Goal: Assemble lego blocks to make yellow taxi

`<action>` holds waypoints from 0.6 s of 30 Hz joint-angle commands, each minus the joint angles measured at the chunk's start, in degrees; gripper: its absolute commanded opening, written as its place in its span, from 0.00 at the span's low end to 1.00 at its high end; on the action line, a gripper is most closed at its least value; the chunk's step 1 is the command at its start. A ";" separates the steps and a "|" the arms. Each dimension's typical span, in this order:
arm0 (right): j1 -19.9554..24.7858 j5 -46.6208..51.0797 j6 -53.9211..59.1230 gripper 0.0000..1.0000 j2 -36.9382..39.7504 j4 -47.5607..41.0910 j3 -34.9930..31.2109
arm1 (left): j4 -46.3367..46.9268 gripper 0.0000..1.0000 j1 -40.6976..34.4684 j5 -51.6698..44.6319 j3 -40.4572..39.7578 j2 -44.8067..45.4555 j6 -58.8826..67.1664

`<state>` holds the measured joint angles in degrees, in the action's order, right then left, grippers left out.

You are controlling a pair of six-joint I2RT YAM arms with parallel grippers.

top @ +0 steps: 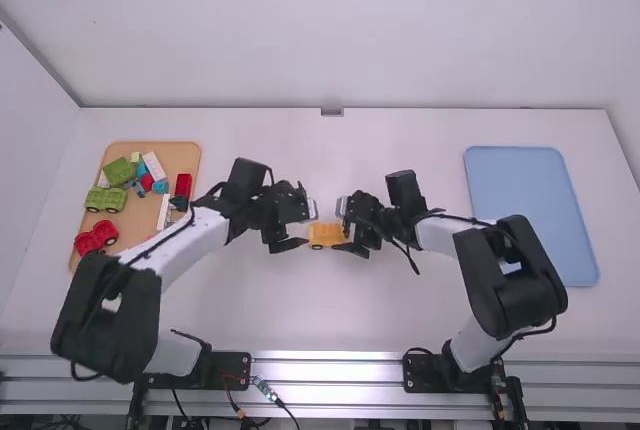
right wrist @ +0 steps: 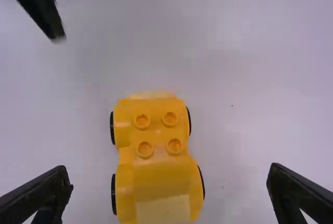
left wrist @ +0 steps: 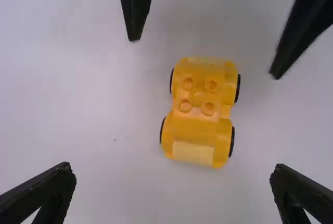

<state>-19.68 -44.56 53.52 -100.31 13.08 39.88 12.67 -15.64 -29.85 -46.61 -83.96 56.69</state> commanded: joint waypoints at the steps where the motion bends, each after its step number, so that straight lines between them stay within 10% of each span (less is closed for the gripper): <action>1: 0.31 -1.80 -2.89 0.99 0.10 4.95 -4.42 | 2.27 0.99 2.10 0.66 0.24 4.63 1.68; 9: 2.19 -2.10 -6.58 0.99 -0.24 13.12 -8.09 | 10.95 0.99 9.51 -8.74 0.26 13.35 7.23; 18: 1.79 -6.56 -0.55 0.99 -11.92 -1.85 6.45 | 0.92 0.99 7.10 1.18 5.73 15.43 -6.29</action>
<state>-17.78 -47.35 49.10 -109.32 14.83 42.26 14.55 -7.25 -32.14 -43.42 -69.30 55.57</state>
